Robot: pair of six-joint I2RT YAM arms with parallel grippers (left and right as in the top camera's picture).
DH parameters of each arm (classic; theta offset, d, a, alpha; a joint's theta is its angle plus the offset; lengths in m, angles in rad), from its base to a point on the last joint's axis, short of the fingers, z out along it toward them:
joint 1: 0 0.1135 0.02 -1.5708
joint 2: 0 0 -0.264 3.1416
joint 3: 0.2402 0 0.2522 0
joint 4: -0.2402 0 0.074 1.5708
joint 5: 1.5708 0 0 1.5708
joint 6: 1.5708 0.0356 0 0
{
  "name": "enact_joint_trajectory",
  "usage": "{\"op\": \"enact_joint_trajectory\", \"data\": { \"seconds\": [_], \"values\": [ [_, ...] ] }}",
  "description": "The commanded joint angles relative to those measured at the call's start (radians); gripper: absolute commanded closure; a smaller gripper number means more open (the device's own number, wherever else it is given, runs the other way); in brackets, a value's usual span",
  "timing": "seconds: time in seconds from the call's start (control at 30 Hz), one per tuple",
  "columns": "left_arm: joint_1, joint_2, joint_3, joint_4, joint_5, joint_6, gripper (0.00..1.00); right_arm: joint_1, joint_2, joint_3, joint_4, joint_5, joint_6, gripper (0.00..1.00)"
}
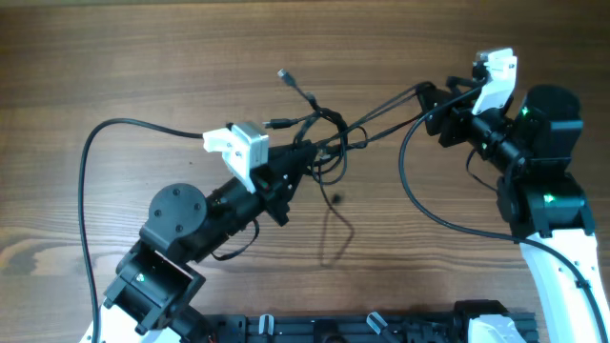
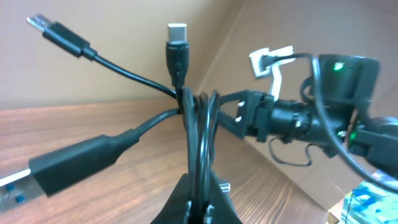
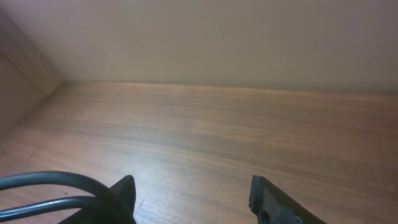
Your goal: Untangle cables
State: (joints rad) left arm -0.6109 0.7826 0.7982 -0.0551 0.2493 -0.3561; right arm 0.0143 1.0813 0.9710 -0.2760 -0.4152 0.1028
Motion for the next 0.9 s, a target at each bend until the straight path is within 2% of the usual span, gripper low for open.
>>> {"op": "enact_joint_trajectory", "data": {
  "seconds": [0.0, 0.1, 0.2, 0.27, 0.3, 0.43, 0.6, 0.77, 0.87],
  "values": [
    [0.081, -0.078, 0.014, -0.056, -0.014, 0.013, 0.96, -0.107, 0.022, 0.002, 0.028, 0.250, -0.024, 0.40],
    [0.094, -0.077, 0.014, -0.102, -0.014, 0.013, 0.96, -0.114, 0.022, 0.002, 0.070, 0.249, -0.024, 0.32],
    [0.094, -0.077, 0.014, -0.101, -0.014, 0.012, 0.96, -0.114, 0.022, 0.002, 0.084, 0.150, -0.025, 0.25],
    [0.094, -0.078, 0.014, -0.091, -0.014, 0.012, 0.96, -0.114, 0.022, 0.002, 0.080, 0.053, -0.024, 0.04],
    [0.094, -0.078, 0.014, -0.084, -0.014, 0.011, 0.96, -0.114, 0.022, 0.002, 0.077, -0.018, -0.024, 0.00],
    [0.094, -0.075, 0.014, -0.033, -0.002, 0.004, 0.96, -0.114, 0.022, 0.002, 0.050, -0.321, -0.020, 0.00],
    [0.092, -0.055, 0.014, 0.038, 0.034, -0.060, 0.96, -0.114, 0.022, 0.002, 0.039, -0.725, 0.088, 0.00],
    [0.091, 0.031, 0.014, 0.188, 0.211, -0.080, 0.96, -0.114, 0.022, 0.002, 0.039, -0.959, 0.082, 0.00],
    [0.091, 0.086, 0.014, 0.268, 0.249, -0.132, 0.96, -0.113, 0.022, 0.002, 0.038, -1.000, 0.083, 0.00]
  ]
}}
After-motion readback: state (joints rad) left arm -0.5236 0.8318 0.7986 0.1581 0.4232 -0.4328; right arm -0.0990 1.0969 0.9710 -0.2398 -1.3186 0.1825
